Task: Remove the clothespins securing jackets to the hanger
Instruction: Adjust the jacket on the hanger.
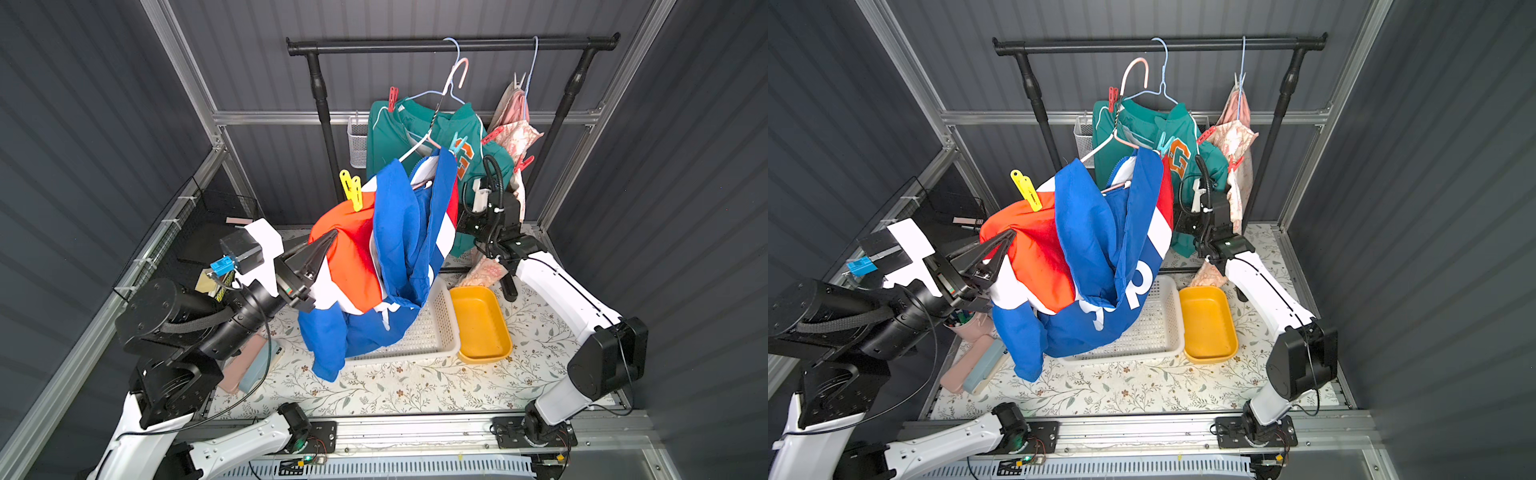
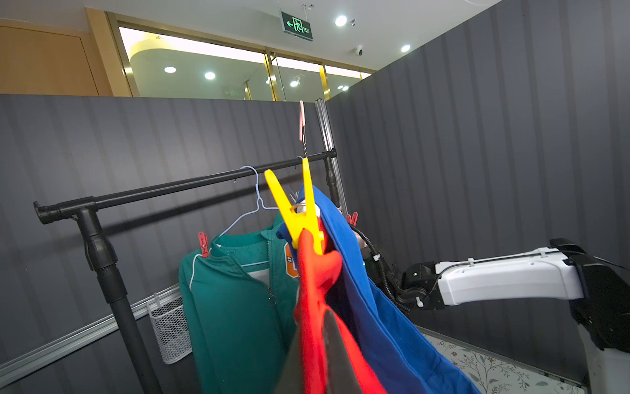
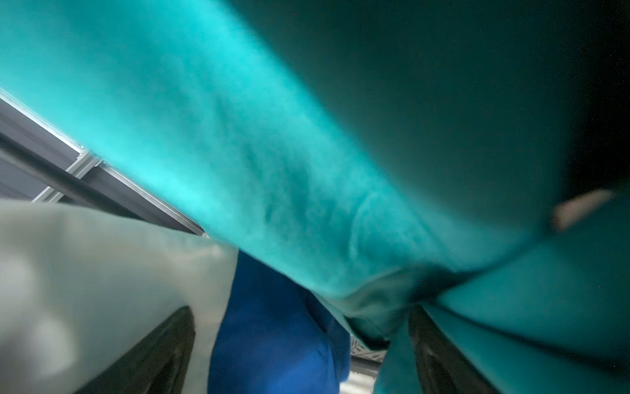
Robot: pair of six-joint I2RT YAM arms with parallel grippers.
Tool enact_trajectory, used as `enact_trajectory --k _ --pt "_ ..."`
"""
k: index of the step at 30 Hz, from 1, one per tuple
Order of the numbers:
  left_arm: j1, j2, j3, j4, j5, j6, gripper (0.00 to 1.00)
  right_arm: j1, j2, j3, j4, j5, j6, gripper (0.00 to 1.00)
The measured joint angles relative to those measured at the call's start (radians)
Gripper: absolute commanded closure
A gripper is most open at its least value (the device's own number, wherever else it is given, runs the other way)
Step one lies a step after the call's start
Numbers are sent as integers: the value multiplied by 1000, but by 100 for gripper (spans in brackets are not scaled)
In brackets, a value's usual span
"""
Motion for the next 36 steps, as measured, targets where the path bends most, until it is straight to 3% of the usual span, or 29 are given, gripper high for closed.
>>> enact_trajectory --k 17,31,36 --pt "0 -47 -41 34 20 1 100 -60 114 96 -4 -53 17 2" --pt "0 -13 -216 186 -47 38 100 -12 15 -130 215 -422 141 4" --pt "0 -21 -297 253 -70 54 100 10 -27 -180 250 -478 151 4"
